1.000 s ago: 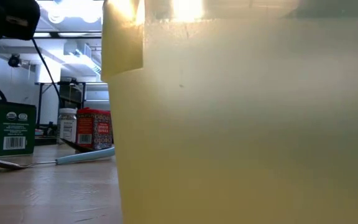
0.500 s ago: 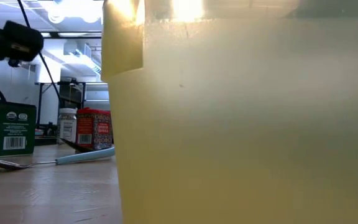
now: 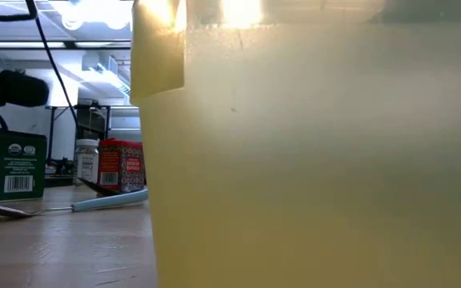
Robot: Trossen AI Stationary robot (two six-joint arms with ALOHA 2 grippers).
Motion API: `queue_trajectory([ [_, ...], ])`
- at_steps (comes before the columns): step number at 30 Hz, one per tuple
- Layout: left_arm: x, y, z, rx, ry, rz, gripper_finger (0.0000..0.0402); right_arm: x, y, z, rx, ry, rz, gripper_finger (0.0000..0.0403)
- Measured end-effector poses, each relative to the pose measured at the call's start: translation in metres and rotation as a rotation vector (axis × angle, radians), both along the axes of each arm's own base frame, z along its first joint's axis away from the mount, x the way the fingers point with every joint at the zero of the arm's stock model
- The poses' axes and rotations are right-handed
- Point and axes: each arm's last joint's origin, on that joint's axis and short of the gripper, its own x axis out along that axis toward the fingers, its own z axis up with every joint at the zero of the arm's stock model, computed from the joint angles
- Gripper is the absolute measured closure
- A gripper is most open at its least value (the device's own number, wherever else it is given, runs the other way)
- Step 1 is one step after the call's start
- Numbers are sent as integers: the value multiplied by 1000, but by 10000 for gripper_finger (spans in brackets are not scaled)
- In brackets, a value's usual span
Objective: Pick & Place Food Item
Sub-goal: Put the blue noodle pack into the blue bin
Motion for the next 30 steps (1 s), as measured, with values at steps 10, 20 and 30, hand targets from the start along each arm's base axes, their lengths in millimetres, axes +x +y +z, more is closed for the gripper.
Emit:
queue_trajectory([
  [10, 13, 4, -18, 20, 33, 46, 135, 0, 0, 0, -1, 0, 0, 87],
  [20, 16, 4, -23, 17, 47, 55, 135, 0, 0, 0, 0, 0, 0, 87],
  [30, 18, 2, -28, 2, 54, 55, 136, 0, 0, 0, 0, 0, 0, 87],
])
